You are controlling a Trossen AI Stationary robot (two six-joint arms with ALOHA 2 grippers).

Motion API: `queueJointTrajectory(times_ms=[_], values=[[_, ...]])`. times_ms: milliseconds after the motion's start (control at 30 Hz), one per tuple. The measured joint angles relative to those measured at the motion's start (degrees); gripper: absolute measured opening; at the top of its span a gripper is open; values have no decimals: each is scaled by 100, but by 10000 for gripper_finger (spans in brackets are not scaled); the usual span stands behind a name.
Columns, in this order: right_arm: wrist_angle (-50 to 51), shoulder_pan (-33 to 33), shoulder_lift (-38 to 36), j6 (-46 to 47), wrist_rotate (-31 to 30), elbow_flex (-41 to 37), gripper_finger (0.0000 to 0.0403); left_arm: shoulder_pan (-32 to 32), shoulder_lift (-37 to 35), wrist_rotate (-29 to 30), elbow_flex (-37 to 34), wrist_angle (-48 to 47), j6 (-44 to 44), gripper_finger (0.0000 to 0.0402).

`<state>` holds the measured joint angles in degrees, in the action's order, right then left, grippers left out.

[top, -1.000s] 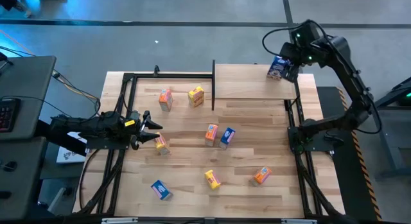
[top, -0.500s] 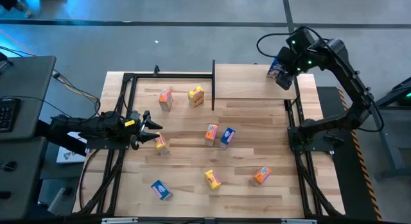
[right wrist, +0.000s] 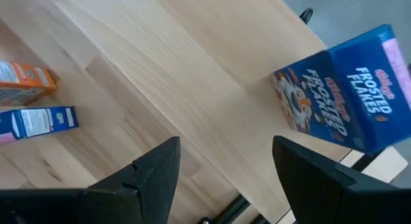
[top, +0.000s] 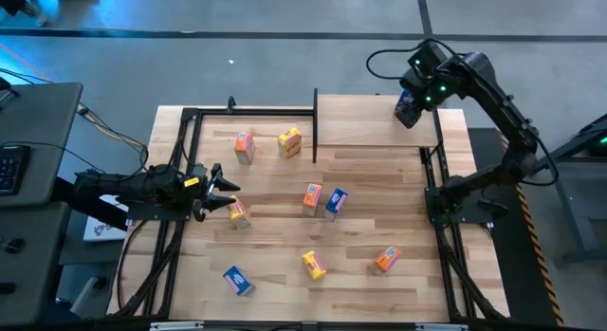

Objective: Stack cereal on shelf
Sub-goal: Put the top right blue cereal box on the shelf

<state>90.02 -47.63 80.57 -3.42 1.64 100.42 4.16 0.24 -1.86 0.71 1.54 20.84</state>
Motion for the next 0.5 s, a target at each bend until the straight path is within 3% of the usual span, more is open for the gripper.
queueJointTrajectory(times_ms=[500], values=[[0, 0, 488, -268, -612, -4, 240, -2, 1, 187, 0, 2, 7, 200]])
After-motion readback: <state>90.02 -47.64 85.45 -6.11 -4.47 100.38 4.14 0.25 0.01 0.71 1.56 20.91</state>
